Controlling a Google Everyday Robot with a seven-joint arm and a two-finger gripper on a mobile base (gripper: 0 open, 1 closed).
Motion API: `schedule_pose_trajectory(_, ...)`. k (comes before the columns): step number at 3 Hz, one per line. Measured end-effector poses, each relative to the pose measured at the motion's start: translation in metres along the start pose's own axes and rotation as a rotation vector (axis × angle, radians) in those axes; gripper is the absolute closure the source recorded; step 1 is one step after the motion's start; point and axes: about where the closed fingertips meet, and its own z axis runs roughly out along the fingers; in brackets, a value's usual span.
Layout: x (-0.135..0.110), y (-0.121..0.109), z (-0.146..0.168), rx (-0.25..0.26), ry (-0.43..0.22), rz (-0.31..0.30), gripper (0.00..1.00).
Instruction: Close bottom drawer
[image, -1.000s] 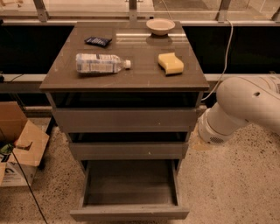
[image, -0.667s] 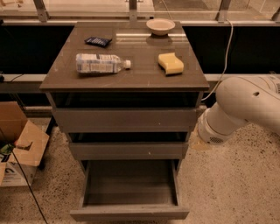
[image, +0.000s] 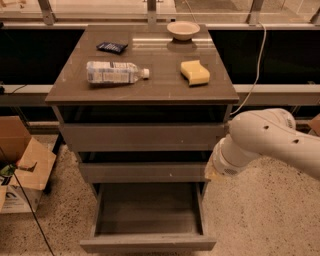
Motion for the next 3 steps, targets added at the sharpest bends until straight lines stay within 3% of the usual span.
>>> schedule_pose_trajectory(1, 0.008, 0.017, 0.041, -0.046, 0.004, -0.003, 1.0)
schedule_pose_trajectory(3, 0.047, 0.082, 0.122, -0.196, 0.019, 0.051, 1.0)
